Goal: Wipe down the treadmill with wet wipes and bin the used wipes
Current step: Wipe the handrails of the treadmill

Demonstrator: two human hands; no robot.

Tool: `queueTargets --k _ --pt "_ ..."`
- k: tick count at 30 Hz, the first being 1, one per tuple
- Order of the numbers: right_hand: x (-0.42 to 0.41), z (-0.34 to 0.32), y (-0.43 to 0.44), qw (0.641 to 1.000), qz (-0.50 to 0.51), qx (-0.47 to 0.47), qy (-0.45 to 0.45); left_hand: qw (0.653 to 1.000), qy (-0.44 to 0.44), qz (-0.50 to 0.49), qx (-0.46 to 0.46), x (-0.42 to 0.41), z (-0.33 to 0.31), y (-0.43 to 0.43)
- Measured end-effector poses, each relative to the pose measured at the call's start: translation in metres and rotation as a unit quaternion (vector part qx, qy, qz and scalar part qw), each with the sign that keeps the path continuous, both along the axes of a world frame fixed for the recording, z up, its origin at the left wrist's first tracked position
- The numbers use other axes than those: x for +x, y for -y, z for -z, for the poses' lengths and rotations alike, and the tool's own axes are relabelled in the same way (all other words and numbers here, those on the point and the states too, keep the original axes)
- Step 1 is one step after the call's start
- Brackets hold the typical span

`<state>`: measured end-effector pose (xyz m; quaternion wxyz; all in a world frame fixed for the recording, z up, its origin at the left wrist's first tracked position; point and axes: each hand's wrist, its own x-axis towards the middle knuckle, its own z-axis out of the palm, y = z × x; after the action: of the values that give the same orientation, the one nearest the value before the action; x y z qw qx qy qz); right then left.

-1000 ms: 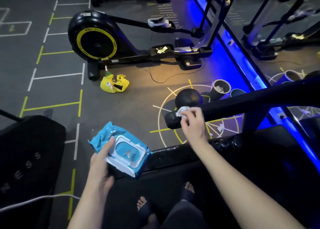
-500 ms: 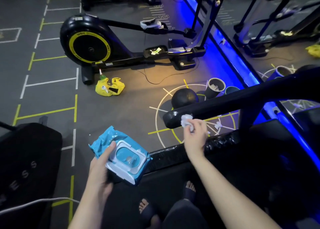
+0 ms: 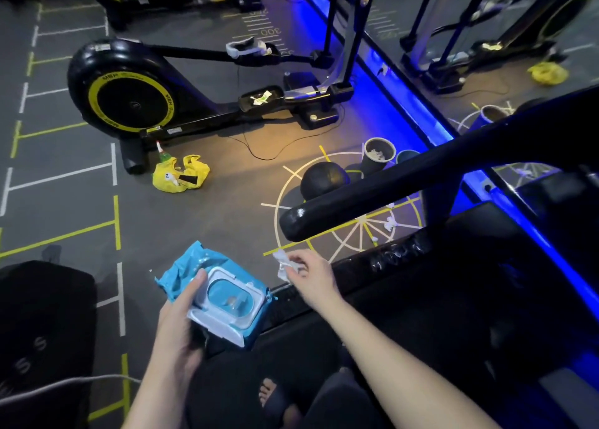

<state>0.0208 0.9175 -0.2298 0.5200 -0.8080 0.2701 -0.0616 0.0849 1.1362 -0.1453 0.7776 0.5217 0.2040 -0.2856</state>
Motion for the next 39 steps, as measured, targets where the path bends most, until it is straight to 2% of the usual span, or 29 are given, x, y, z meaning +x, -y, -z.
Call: queueTargets --k 2,4,7,9,11,16,19,21,23,26,29,31,33,35,37,39 --pt "-0.019 0.001 0.004 0.986 0.126 0.109 -0.007 1.000 -0.004 0.000 -0.010 0.001 -0.002 0.004" --pt "-0.041 0.009 0.018 0.959 0.220 0.175 -0.031 1.000 -0.004 -0.003 -0.013 0.000 -0.001 0.009" --pt "-0.074 0.024 0.040 0.932 0.280 0.214 -0.086 1.000 -0.018 0.003 -0.010 -0.003 0.002 0.017" --pt "-0.085 0.027 0.049 0.905 0.312 0.280 -0.067 1.000 -0.025 0.013 -0.008 -0.006 0.005 0.021" --pt "-0.089 0.018 0.053 0.905 0.310 0.288 -0.039 0.999 -0.031 0.014 -0.008 -0.008 0.006 0.024" --pt "-0.053 -0.023 0.049 0.960 0.229 0.153 0.045 1.000 -0.018 0.001 0.003 -0.008 -0.002 0.029" --pt "-0.010 -0.039 0.043 0.982 0.139 -0.051 0.117 1.000 -0.016 -0.015 0.012 -0.009 -0.006 0.026" --pt "0.019 -0.043 0.039 0.966 0.073 -0.189 0.161 0.999 -0.019 -0.026 0.018 -0.011 -0.006 0.021" --pt "0.042 -0.034 0.040 0.945 -0.002 -0.292 0.147 0.999 -0.027 -0.029 0.025 -0.015 -0.004 0.016" --pt "0.061 -0.007 0.039 0.881 -0.089 -0.457 0.082 0.998 -0.045 -0.039 0.030 -0.020 -0.001 0.010" --pt "0.073 0.008 0.032 0.806 -0.146 -0.566 0.093 0.997 -0.049 -0.035 0.043 -0.025 0.003 0.003" --pt "0.073 0.012 0.027 0.767 -0.229 -0.590 0.104 0.997 -0.046 -0.031 0.048 -0.027 0.005 -0.001" --pt "0.062 0.019 0.023 0.763 -0.305 -0.565 0.072 0.997 -0.046 -0.035 0.042 -0.029 0.006 -0.004" --pt "0.040 0.030 0.023 0.776 -0.363 -0.515 -0.037 0.998 -0.049 -0.038 0.032 -0.028 0.006 -0.005" --pt "0.019 0.052 0.033 0.809 -0.360 -0.457 -0.088 0.998 -0.050 -0.033 0.029 -0.027 0.005 -0.006" --pt "-0.001 0.051 0.039 0.888 -0.281 -0.350 -0.104 0.998 -0.046 -0.027 0.025 -0.026 0.002 -0.003"
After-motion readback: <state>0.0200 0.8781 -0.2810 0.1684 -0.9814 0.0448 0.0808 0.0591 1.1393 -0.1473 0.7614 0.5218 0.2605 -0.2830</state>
